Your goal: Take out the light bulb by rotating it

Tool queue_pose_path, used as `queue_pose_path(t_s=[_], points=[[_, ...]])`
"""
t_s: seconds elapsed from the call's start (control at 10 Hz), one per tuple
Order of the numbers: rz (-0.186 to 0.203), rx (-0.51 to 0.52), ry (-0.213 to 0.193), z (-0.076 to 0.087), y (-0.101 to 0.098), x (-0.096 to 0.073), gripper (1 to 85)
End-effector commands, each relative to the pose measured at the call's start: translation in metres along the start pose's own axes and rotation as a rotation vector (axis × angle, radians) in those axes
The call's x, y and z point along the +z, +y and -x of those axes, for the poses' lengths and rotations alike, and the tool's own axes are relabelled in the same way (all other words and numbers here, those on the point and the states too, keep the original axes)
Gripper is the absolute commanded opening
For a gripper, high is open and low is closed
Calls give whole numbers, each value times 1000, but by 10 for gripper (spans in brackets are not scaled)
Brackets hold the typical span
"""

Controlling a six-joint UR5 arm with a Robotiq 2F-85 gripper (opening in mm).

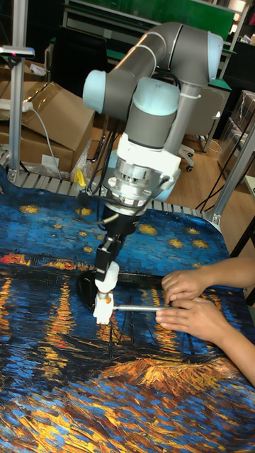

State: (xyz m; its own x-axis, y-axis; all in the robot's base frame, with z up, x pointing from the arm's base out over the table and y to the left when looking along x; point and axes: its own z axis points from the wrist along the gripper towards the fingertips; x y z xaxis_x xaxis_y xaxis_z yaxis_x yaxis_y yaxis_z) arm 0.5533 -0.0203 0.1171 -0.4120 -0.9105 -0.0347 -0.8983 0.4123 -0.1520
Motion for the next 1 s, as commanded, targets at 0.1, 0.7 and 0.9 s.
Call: queue_pose_path(t_s=[0.1, 0.7, 0.9], points=[[68, 443, -24, 19, 15, -8, 10], [217, 972, -83, 61, 45, -6, 10], [230, 1001, -124, 68, 48, 3, 10]])
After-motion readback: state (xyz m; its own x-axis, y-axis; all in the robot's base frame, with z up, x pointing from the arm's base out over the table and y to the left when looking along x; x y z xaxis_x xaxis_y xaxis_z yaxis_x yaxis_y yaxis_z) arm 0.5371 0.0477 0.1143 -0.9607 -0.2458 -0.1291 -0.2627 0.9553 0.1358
